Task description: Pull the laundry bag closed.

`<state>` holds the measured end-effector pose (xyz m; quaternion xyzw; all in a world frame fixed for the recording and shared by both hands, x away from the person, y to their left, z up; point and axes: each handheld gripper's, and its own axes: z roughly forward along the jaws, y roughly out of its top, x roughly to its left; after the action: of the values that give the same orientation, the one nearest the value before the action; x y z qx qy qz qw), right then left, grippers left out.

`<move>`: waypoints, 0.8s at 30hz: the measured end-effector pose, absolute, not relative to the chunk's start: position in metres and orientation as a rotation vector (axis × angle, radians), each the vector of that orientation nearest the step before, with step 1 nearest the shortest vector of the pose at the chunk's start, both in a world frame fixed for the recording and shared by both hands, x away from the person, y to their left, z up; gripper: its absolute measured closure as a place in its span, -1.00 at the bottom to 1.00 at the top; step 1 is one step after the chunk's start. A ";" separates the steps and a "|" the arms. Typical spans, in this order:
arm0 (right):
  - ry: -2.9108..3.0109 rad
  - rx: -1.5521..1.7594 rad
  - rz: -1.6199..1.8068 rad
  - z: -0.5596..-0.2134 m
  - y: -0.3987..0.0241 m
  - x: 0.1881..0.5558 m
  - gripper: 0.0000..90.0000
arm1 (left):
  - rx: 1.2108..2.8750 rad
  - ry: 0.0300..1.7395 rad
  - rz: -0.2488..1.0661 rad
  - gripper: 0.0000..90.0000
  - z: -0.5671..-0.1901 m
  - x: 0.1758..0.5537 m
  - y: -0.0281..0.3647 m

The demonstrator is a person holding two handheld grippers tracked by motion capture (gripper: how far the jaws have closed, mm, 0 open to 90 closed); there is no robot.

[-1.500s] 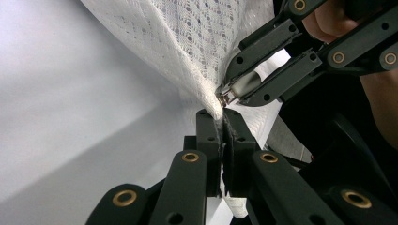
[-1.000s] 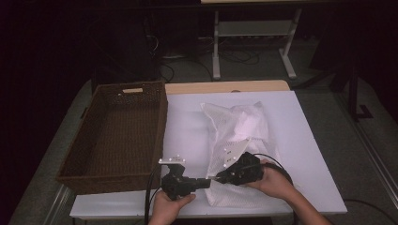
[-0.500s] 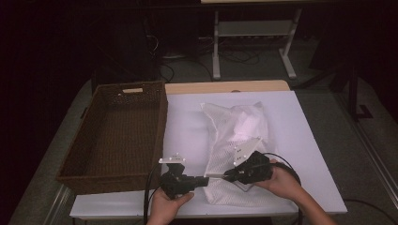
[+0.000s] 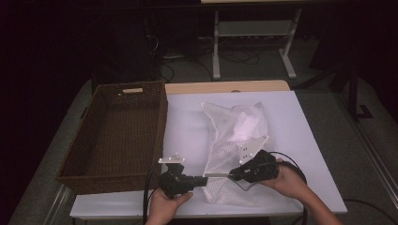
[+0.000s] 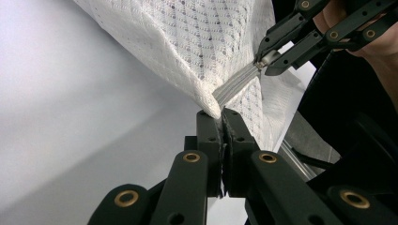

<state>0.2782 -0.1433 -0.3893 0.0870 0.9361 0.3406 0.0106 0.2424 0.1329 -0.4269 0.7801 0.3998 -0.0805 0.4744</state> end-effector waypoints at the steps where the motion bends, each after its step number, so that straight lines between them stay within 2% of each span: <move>1: 2.921 0.269 1.064 -0.389 -0.144 0.278 0.81 | 1.910 0.979 -0.194 0.94 -0.427 0.242 0.133; 24: 2.910 0.305 1.067 -0.388 -0.159 0.278 0.81 | 1.940 0.964 -0.156 0.94 -0.424 0.245 0.134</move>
<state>0.2783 -0.1593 -0.3876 0.0979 0.9343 0.3426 0.0135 0.2448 0.1342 -0.4237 0.7902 0.3926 -0.0634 0.4663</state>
